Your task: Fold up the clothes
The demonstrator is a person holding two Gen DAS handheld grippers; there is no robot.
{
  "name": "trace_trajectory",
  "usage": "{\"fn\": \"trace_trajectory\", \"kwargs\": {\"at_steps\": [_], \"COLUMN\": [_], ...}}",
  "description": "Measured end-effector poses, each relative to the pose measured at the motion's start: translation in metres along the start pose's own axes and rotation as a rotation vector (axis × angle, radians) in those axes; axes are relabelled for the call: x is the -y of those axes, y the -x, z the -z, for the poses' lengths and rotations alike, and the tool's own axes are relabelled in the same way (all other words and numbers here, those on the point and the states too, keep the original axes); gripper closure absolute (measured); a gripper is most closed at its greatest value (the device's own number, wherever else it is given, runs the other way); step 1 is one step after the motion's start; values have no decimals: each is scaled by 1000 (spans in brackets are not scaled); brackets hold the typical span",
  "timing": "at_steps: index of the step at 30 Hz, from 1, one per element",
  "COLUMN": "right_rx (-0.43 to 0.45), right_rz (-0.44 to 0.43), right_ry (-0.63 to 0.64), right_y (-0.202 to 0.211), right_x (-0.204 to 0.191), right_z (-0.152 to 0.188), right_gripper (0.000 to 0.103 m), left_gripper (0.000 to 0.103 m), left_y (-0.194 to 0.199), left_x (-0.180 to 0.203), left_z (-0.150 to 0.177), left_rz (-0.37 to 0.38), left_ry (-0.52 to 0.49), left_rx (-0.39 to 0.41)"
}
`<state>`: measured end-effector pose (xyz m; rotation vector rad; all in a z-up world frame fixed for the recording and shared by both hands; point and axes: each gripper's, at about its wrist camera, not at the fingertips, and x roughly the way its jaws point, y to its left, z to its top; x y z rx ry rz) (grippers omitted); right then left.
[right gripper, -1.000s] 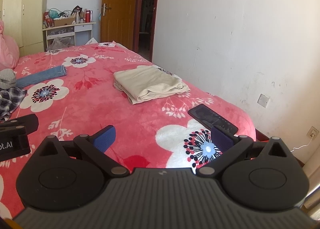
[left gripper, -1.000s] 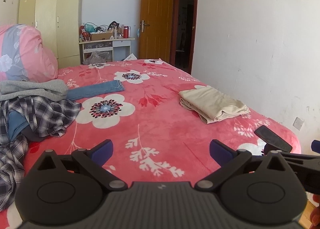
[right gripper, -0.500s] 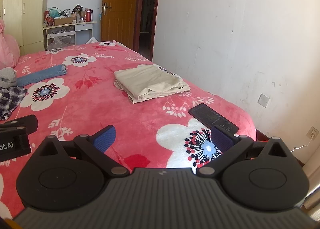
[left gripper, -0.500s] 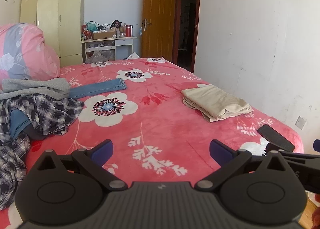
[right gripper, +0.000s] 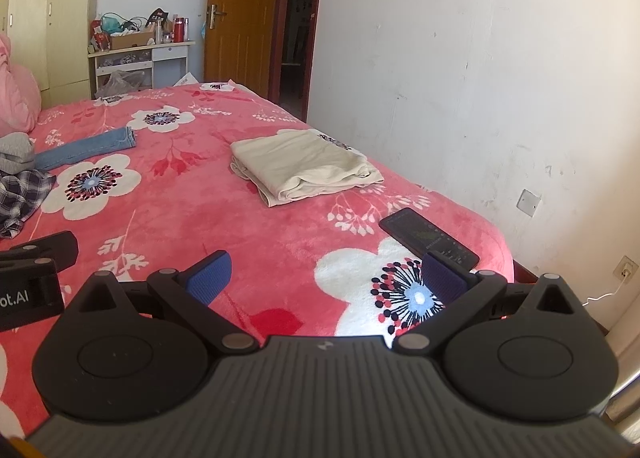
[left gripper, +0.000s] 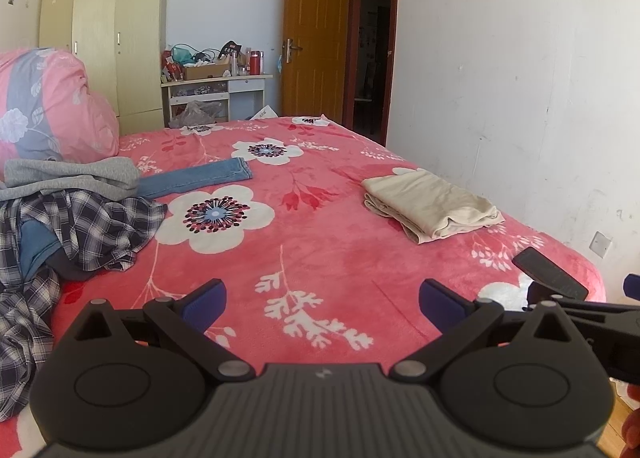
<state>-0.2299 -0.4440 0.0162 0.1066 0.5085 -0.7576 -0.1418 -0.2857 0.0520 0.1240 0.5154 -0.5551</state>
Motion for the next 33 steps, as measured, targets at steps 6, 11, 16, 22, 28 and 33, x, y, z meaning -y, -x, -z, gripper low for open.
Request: {"fn": "trace_trajectory", "kwargs": {"at_steps": [6,11,16,22,28,33], "right_rx": [0,0,0,2,2,3], "right_rz": [2,3,-1,-2,-5,-6], "right_ry": [-2,-4,-5,-3,-3,-2], "right_y": [0,1,1,1,0,0], "right_x": [0,0,0,0,1,-1], "right_z": [0,-1,-1,-1,-1,-2], "right_gripper": [1,1,1,1,1,1], "left_gripper": [0,0,0,0,0,0], "left_y": [0,0,0,1,1,2], "left_x": [1,1,2,1,2,1], "left_z": [0,1,1,1,0,-1], "left_rz": [5,9,11,10,8,5], "left_ry": [-1,-1,-2,-2,-1,3], "left_rx": [-4,-9,-10,-9,-10,-9]}}
